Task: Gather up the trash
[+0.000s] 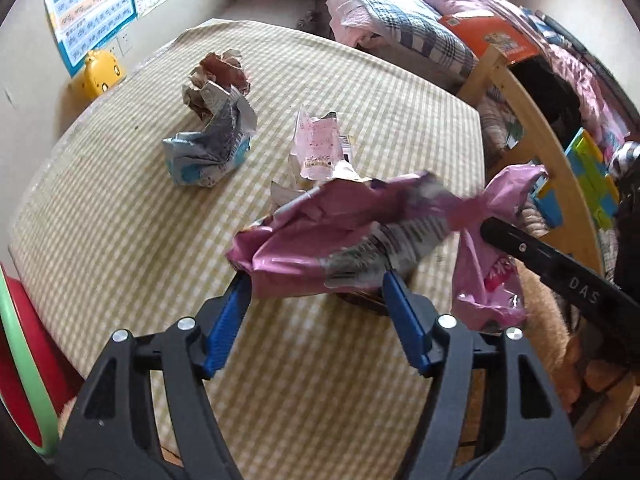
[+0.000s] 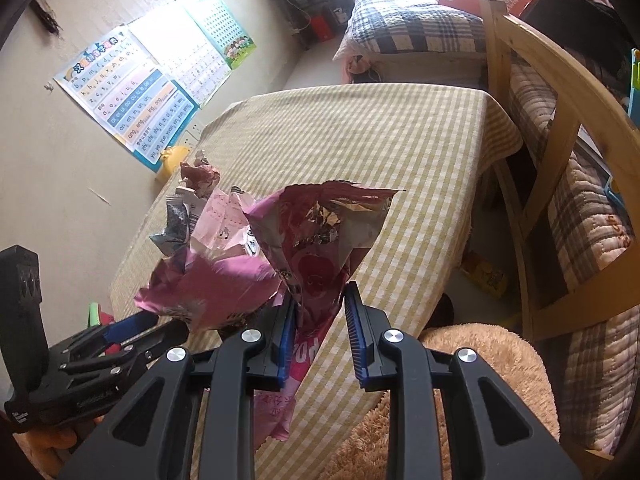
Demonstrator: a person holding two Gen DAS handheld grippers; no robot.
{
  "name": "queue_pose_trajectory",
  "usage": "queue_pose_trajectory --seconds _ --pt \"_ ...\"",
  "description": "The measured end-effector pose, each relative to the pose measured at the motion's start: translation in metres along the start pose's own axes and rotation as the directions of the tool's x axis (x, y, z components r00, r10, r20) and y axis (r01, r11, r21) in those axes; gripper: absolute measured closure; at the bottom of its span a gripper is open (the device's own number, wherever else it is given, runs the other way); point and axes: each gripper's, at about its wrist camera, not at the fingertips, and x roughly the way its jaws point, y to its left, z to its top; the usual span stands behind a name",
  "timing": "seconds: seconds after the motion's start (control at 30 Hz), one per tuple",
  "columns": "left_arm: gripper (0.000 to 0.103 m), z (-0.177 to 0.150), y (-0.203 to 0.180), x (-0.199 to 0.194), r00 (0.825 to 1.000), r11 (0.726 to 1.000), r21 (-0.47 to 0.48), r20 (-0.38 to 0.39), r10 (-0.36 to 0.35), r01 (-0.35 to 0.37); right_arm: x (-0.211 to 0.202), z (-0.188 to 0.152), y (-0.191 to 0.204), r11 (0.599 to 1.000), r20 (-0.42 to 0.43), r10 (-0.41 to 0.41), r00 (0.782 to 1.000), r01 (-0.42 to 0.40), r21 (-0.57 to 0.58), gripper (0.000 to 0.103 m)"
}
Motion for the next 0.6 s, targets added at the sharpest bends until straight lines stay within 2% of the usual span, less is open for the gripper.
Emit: queue_pose_trajectory --seconds 0.1,0.2,0.37,0.5,0.6 --pt "0.038 -0.002 0.005 -0.008 1.0 1.0 -0.024 0.015 0.002 -0.002 -0.005 0.002 -0.005 1.0 0.013 0.001 1.0 -0.002 0.022 0.08" --pt "0.034 0.003 0.004 -0.01 1.0 1.0 0.006 0.025 0.015 -0.015 -0.008 0.004 -0.009 0.999 0.027 -0.003 1.0 0.001 0.043 0.08" --pt "0.03 0.02 -0.003 0.003 1.0 0.994 0.107 0.001 0.018 -0.018 -0.005 0.0 -0.01 0.999 0.015 0.0 1.0 -0.001 0.046 0.08" --pt "0.026 0.033 -0.02 0.024 0.998 0.972 0.232 -0.048 0.042 -0.03 -0.003 0.001 -0.011 0.998 0.01 0.003 1.0 -0.004 0.055 0.08" --pt "0.022 0.039 -0.028 0.039 0.996 0.961 0.271 -0.062 0.067 -0.048 -0.001 0.001 -0.014 0.998 0.003 0.007 1.0 -0.007 0.065 0.08"
